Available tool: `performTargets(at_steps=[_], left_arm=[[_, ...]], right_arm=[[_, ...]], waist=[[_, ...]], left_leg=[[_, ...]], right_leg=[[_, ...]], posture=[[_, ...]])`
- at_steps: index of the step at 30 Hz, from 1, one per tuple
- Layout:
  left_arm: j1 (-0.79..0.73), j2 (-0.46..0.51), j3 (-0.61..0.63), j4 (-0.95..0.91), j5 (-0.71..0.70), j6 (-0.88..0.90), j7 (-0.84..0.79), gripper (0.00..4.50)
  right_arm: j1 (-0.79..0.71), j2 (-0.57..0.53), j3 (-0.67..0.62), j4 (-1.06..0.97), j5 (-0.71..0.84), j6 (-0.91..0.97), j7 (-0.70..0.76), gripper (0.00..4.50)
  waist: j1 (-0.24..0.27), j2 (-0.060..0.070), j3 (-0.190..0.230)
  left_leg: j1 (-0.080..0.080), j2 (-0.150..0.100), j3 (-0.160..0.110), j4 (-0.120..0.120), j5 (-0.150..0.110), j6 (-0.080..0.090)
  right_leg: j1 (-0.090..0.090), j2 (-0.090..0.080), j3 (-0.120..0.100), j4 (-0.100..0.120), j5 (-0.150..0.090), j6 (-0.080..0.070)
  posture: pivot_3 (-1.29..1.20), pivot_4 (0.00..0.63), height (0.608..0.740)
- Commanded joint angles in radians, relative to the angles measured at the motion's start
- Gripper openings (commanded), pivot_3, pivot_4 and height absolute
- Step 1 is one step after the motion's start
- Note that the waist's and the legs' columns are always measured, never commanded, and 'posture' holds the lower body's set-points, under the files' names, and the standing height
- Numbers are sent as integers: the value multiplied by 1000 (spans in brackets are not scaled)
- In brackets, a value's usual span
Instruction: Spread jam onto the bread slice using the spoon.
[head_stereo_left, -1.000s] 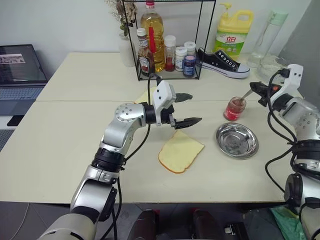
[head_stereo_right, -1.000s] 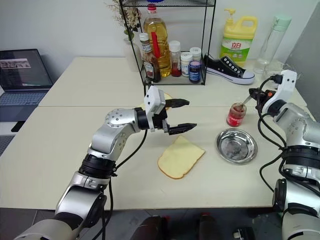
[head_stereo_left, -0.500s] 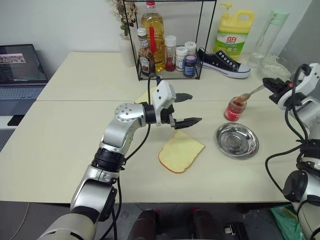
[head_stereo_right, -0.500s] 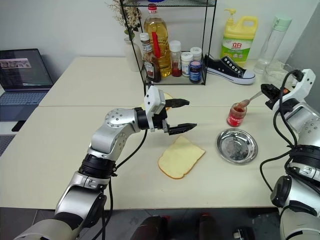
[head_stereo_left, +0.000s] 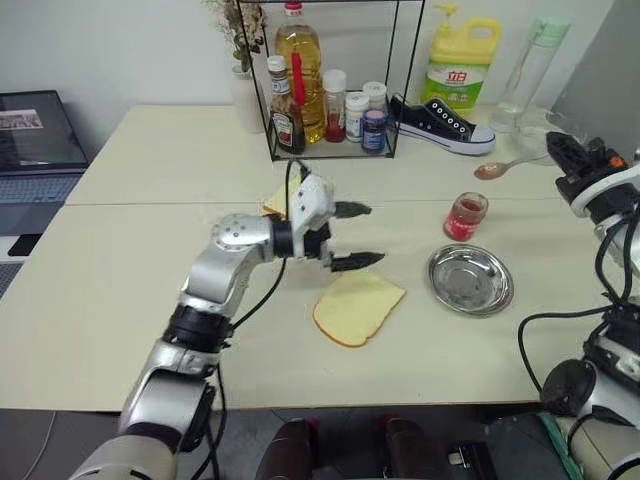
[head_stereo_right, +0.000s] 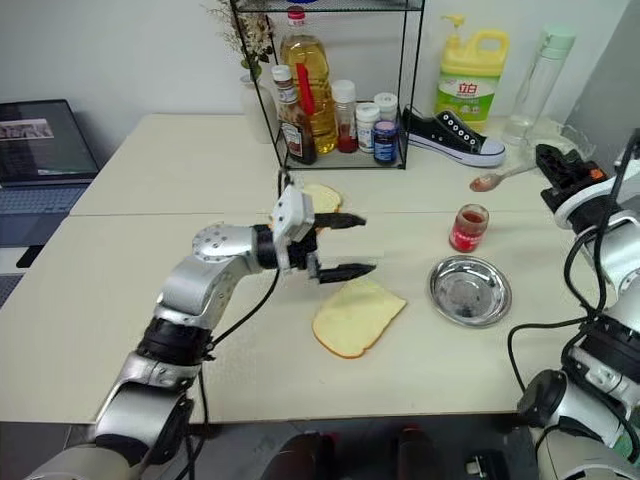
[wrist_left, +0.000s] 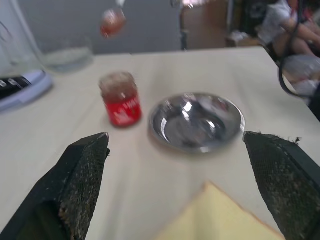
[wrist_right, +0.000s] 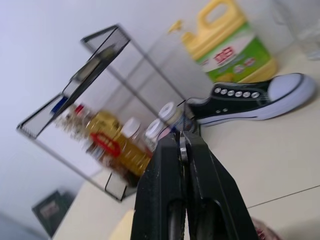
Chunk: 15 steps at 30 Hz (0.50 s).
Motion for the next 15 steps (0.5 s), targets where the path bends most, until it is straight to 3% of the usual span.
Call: performTargets(at_steps=[1,9,15], left_arm=[[60,80,42,-113,-52,27,-58,4500],[73,101,57,-151,-73,53,-27,4500],[12,51,50,-112,-58,29,6,4500]], right_arm=[[38,14,94,-192,98,39,-14,50],[-46,46,33,-65,271,-72,-200,50],[-61,-73,39,74,179,-143,-147,50]], waist=[[0,0,0],[25,0,1],[23,0,1]], left_leg=[[0,0,0,0,0,0],[0,-4,-1,3,0,0],[-1,-4,0,2,0,0]], right_leg=[[0,0,0,0,0,0],[2,-2,-2,0,0,0],[1,-2,-2,0,0,0]], posture=[[0,150,740],[0,150,740],[0,150,740]])
